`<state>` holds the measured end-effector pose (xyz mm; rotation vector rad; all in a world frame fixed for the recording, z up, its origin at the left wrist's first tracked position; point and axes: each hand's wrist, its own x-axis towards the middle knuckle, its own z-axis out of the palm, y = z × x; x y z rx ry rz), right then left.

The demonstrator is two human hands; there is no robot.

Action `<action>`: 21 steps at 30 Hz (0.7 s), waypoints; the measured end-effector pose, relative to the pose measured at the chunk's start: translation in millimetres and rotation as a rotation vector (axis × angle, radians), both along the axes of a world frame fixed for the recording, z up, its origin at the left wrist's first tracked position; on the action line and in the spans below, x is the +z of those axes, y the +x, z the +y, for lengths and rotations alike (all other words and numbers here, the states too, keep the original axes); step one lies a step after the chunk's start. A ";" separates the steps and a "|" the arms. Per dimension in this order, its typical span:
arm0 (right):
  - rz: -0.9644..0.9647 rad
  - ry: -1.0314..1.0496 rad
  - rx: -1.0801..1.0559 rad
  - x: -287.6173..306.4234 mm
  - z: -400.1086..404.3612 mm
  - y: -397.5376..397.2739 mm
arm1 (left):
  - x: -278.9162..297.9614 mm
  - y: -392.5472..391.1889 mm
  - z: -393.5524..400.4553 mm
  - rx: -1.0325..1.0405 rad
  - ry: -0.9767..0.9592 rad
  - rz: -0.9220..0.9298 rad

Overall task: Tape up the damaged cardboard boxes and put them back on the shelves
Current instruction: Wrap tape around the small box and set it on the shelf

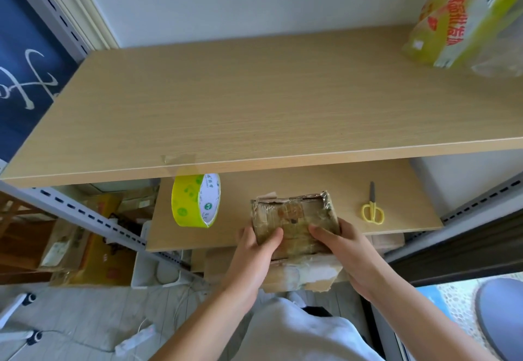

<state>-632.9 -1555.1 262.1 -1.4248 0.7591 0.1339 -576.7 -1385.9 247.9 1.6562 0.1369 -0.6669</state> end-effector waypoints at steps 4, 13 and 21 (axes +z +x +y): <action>-0.032 0.025 -0.001 3.0 2.6 -2.0 | 5.2 -4.7 1.2 -0.035 0.143 -0.112; -0.095 0.209 0.010 14.4 -19.1 -9.7 | 29.4 4.2 22.3 -0.336 0.033 -0.232; -0.119 0.272 -0.075 3.0 -39.4 26.8 | -11.7 41.9 13.8 -0.556 0.167 -0.489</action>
